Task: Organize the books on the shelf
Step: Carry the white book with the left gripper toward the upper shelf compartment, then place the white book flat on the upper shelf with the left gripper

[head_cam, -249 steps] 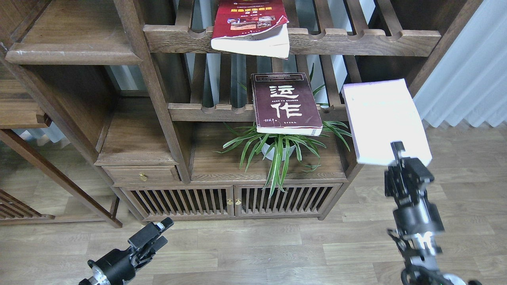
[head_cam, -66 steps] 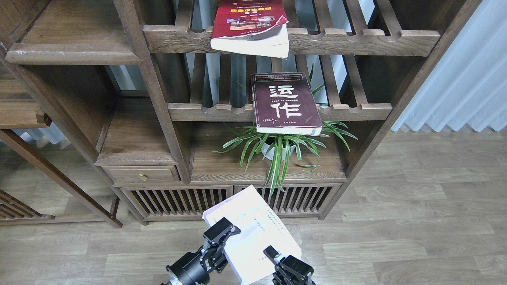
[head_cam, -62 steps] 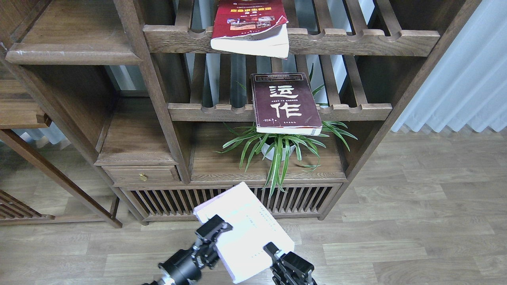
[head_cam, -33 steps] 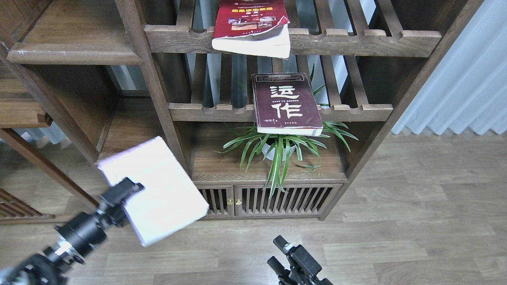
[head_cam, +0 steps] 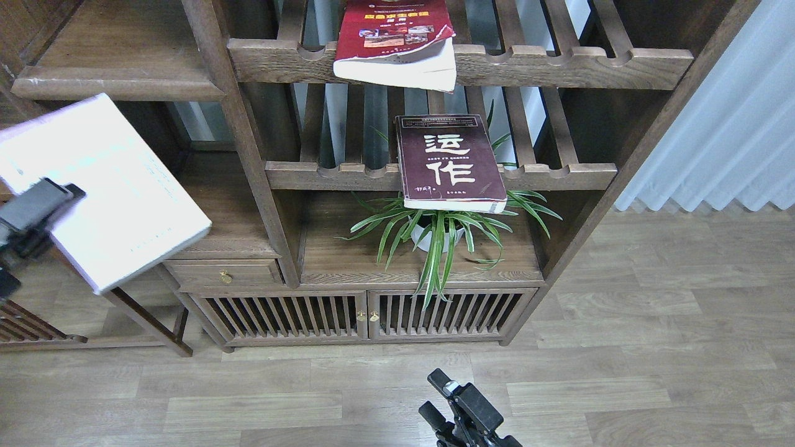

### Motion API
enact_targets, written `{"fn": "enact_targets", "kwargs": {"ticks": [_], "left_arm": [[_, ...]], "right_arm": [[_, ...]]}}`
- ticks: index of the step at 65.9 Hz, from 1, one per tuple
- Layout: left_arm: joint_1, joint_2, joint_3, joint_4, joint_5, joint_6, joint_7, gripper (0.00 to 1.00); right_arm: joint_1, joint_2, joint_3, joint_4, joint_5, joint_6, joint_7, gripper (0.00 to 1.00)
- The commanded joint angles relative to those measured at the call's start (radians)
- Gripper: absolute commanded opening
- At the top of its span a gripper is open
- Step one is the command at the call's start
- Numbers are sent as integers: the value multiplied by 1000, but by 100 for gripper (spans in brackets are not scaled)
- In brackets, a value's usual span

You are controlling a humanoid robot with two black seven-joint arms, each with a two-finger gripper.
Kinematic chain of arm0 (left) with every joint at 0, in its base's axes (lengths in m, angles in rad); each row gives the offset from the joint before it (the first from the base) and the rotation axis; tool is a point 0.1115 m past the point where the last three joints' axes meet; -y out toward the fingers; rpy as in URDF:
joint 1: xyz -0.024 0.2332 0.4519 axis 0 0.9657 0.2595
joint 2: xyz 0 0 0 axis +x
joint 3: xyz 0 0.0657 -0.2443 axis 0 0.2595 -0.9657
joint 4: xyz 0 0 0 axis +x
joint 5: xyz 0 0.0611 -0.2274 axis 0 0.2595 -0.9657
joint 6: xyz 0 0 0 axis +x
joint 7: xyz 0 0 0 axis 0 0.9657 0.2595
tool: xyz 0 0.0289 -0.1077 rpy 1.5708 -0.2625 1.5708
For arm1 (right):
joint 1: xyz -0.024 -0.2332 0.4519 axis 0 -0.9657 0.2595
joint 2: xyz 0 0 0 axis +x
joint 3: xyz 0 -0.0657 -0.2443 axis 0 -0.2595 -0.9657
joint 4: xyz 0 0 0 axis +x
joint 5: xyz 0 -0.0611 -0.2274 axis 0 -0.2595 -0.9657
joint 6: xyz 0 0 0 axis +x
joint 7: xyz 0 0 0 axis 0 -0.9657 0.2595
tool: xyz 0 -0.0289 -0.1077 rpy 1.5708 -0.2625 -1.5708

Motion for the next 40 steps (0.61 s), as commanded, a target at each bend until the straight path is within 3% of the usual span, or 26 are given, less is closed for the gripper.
{"fn": "enact_targets", "kwargs": {"ticks": [1,23,40], "left_arm": [[-166,8,-28,90,131,0,76,6],[-583,-27,41,296,390,0,76,6],[-812,-113,104,454,642,0,76,6]], "right_arm": [[0,2,0,0,0,0,0,100],[-5,1,3,0,1,0,0,100],[-6,-1,2,0,1,0,0,100]]}}
